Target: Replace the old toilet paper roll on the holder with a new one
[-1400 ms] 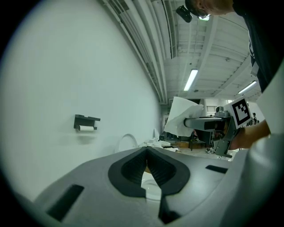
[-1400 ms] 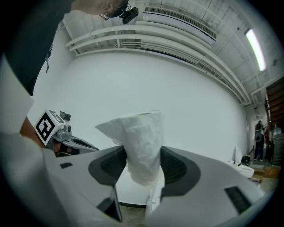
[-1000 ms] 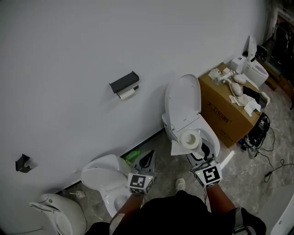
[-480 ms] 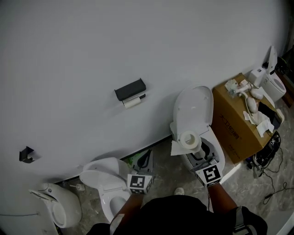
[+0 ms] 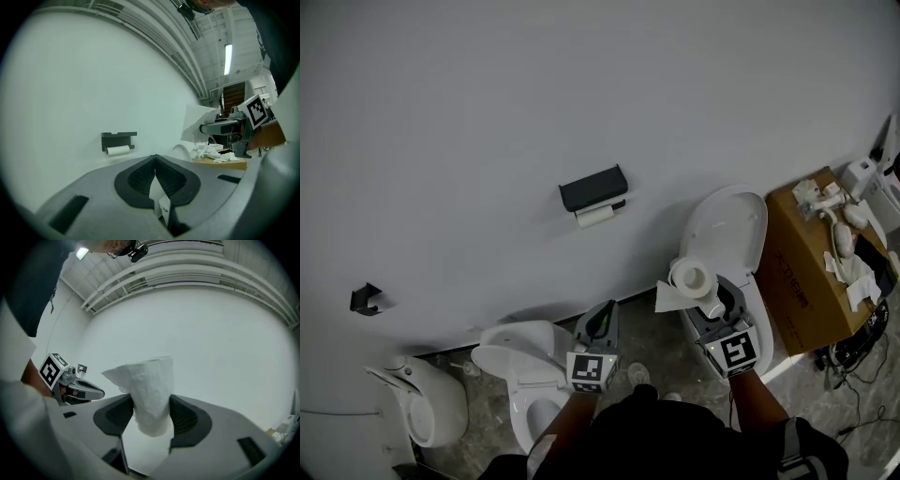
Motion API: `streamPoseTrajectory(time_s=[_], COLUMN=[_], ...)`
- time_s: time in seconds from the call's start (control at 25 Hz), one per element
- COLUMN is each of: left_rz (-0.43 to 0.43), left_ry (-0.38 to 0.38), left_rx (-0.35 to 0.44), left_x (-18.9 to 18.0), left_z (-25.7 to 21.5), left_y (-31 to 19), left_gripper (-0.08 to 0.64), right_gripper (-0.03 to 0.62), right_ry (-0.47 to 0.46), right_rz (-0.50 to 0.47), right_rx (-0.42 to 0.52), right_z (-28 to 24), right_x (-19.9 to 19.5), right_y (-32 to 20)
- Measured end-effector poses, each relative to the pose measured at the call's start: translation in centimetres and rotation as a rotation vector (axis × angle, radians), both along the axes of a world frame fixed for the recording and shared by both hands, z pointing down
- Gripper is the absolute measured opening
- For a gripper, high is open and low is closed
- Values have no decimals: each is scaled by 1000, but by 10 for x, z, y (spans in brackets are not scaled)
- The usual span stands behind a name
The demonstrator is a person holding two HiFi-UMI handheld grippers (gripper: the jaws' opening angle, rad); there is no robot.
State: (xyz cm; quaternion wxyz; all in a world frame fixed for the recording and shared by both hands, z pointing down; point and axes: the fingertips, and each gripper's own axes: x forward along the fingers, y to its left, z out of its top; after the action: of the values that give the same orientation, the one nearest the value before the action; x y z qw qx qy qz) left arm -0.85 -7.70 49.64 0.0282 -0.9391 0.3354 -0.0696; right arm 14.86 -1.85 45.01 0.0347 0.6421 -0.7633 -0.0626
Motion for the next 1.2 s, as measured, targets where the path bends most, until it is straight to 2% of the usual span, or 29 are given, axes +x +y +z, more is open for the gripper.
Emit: streamPoseTrajectory(time_s=[0.16, 0.52, 0.76, 1.08, 1.2], left_rz=[-17, -4, 27, -21, -52], left_ry=[-16, -14, -31, -109, -169], left_rx=[10, 40, 96, 171, 208], left_x=[-2, -3, -3, -5, -3], left_z=[4, -4, -11, -14, -12], left_y=[-32, -102, -131, -158, -167], left_gripper=[6, 6, 6, 6, 19], right_gripper=[236, 236, 236, 236, 236], right_ry=[-16, 16, 15, 2, -6], right_rz=[-12, -33, -30, -33, -37], right_rx=[0, -16, -21, -14, -14], right_z=[-2, -4, -4, -9, -8], right_x=[-2, -12, -18, -22, -17], right_y=[-34, -104, -133, -156, -163])
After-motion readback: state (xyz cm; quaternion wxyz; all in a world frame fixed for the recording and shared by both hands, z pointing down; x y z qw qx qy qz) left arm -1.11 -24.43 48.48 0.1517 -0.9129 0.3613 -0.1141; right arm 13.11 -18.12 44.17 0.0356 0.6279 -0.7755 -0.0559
